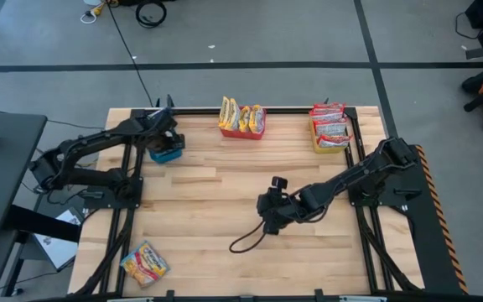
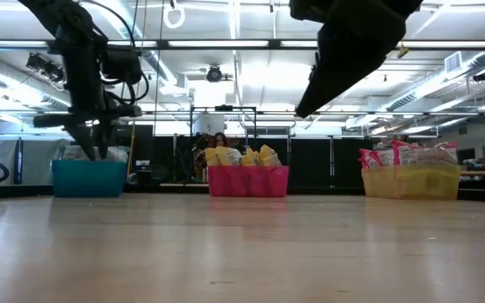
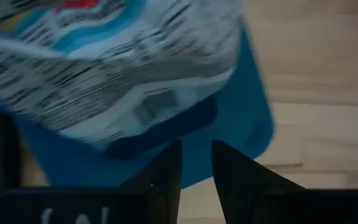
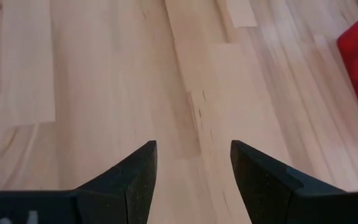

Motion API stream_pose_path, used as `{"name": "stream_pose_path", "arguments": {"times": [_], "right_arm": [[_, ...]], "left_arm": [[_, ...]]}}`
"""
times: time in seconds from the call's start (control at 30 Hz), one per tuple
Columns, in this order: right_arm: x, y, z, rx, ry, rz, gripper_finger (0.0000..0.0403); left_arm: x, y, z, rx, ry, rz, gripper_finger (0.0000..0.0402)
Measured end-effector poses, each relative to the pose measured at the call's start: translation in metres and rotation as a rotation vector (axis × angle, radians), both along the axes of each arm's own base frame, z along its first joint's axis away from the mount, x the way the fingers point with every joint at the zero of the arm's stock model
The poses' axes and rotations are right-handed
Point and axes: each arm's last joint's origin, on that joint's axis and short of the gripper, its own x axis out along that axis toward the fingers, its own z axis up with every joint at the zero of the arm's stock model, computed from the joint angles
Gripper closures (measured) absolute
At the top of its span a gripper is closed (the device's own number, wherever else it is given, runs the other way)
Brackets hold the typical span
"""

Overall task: Sort Maruchan noodles
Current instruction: Put the right blue noodle pack into the blue bin

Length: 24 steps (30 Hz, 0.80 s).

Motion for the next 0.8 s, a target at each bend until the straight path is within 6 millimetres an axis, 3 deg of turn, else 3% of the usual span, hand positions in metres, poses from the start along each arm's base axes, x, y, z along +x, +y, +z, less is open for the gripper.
{"name": "stream_pose_path", "arguments": {"times": [0.27,0.43,0.6,0.8], "right_arm": [[-0.001,0.004,0.000,0.006,0.002,0.014,0.0192],[-0.002,0.005,0.000,0.007,0.003,0.019,0.0192],[-0.002,0.005,0.000,-0.007,0.011,0.037,0.0192],[-0.002,0.005,0.000,-0.005,0.010,0.035,0.0192]], "left_arm": [[-0.010,0.004,-0.008,-0.016,0.073,0.054,0.0361],[-0.012,-0.001,-0.036,-0.047,-0.044,0.116,0.0389],[-0.028,-0.005,-0.064,-0.125,-0.033,0.239,0.0393],[-0.035,0.006,-0.065,-0.082,-0.051,0.258,0.0384]]}}
